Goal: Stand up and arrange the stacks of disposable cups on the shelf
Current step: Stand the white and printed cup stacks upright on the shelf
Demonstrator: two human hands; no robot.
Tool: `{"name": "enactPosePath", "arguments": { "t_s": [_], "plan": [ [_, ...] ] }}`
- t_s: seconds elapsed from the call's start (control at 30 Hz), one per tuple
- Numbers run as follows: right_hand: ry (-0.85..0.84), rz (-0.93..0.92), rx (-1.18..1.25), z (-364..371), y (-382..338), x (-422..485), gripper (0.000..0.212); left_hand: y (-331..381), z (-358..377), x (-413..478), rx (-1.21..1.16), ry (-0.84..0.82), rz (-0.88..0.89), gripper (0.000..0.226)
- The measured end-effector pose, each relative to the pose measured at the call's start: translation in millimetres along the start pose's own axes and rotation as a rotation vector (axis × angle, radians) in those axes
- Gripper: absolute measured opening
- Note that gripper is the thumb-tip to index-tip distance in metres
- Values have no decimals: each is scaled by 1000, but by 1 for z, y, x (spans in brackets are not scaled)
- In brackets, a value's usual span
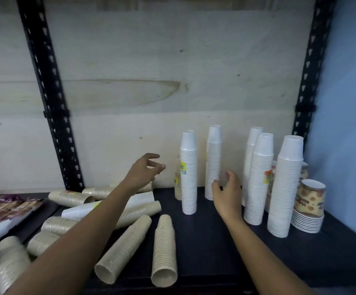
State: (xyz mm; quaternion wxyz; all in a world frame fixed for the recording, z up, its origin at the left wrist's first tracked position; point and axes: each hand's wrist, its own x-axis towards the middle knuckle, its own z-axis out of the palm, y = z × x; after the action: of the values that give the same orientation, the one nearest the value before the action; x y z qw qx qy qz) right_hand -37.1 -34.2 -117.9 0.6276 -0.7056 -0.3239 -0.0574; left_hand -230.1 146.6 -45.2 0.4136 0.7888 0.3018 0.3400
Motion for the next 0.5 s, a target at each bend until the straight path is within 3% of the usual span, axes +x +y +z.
{"name": "enactPosePath", "arguments": {
  "t_s": [0.1, 0.23, 0.4, 0.5],
  "plan": [
    [59, -118, 35, -11, -11, -23, 21, 4, -35, -27, 124, -72, -22, 30],
    [-145, -96, 7, -26, -32, -46, 5, 14, -63, -69, 258, -96, -26, 24],
    [-605, -24, -104, -22, -58, -79, 63, 20, -51, -120, 498, -115, -8, 32],
    [-753, 19, -164, -21, -69, -96, 77, 10, -42, -141, 595, -140, -32, 38]
  ]
}}
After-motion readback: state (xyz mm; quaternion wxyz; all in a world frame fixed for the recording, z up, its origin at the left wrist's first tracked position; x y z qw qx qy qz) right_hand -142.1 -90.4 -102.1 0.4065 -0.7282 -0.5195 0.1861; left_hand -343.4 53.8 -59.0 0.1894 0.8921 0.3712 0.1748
